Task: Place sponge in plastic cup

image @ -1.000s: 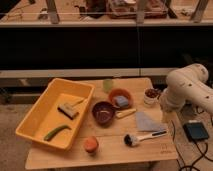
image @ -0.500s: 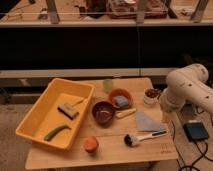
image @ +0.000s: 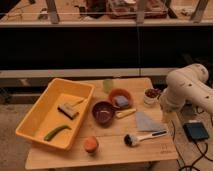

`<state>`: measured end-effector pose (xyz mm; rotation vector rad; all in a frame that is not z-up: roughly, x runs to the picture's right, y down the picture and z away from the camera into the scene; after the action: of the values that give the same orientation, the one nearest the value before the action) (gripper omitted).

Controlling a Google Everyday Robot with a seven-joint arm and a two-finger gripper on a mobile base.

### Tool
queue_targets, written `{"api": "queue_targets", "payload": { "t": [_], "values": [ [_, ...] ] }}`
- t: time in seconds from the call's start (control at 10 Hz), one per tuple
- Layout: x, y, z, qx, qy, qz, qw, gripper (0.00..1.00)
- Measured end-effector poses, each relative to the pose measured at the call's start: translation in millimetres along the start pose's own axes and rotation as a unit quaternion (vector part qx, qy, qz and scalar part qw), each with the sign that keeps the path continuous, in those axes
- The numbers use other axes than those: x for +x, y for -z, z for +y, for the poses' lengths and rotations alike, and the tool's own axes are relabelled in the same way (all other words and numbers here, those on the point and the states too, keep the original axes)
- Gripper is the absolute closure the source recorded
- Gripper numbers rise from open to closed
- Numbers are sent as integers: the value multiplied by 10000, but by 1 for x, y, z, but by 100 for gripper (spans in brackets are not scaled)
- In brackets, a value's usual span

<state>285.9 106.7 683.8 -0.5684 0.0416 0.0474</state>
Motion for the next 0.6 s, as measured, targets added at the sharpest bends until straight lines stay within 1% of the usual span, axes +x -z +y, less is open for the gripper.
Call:
{"api": "queue_targets", "payload": {
  "t": [0.3,0.4,0.6],
  "values": [
    [0,0,0,4,1,-2,10000,35],
    [-1,0,-1,30,23,-20,10000,35],
    [-14,1,-14,236,214,-392,9987,35]
  ]
}}
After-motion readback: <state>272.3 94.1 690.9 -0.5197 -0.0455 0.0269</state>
